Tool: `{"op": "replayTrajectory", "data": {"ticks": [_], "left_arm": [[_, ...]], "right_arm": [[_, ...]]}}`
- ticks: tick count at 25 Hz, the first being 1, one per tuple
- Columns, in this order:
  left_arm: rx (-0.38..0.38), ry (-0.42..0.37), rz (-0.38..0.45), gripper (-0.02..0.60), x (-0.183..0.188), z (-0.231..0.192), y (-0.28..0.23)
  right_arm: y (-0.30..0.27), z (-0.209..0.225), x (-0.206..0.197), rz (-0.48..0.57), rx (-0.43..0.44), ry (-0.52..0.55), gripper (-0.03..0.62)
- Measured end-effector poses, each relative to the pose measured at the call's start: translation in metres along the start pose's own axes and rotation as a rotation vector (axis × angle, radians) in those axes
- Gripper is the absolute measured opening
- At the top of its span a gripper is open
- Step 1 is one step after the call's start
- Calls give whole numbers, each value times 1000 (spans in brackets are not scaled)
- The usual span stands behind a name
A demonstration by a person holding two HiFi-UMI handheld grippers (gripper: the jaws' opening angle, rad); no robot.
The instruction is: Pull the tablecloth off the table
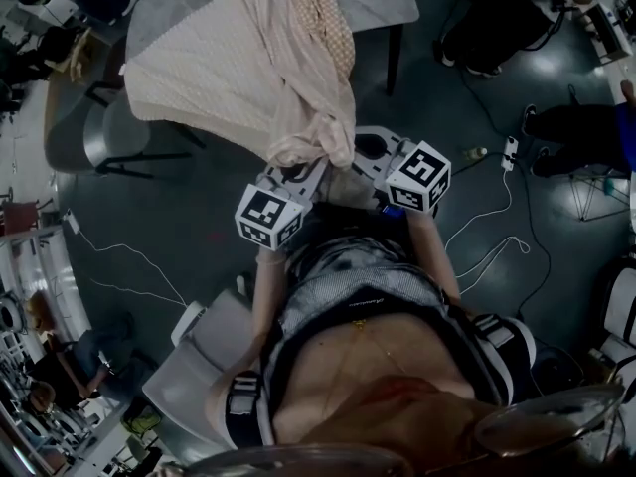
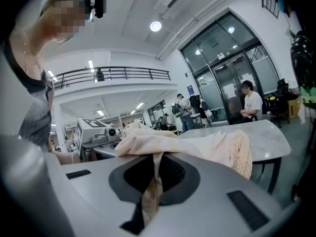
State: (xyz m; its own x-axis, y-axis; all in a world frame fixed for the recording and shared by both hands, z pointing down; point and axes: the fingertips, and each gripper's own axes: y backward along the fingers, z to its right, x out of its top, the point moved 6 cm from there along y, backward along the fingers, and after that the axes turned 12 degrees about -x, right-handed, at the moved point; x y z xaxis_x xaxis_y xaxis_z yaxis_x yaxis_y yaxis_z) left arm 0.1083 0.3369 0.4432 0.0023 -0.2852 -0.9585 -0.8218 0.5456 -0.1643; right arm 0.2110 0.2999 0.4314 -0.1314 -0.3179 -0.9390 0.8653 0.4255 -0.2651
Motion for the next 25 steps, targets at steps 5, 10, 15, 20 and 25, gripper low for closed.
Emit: {"op": "replayTrajectory", "data": {"ticks": [5,10,15,20,25], "left_arm": [[2,3,0,49,-6,16,-7],[16,19,-2,50,-12,31,-16],[20,35,-8,49,-15,42,-26],[-10,22,-9,50,-7,47,-26],[-29,15,-15,50,-5,50,-30]], "right_arm": [[16,-1,-8,-4,9,2,63],[31,2,-15,-20,29,7,63],[43,7,-20,-33,41,10,63],[49,5,-14,-11,53,11,63],[55,7,-13,-1,45,13,63]]}}
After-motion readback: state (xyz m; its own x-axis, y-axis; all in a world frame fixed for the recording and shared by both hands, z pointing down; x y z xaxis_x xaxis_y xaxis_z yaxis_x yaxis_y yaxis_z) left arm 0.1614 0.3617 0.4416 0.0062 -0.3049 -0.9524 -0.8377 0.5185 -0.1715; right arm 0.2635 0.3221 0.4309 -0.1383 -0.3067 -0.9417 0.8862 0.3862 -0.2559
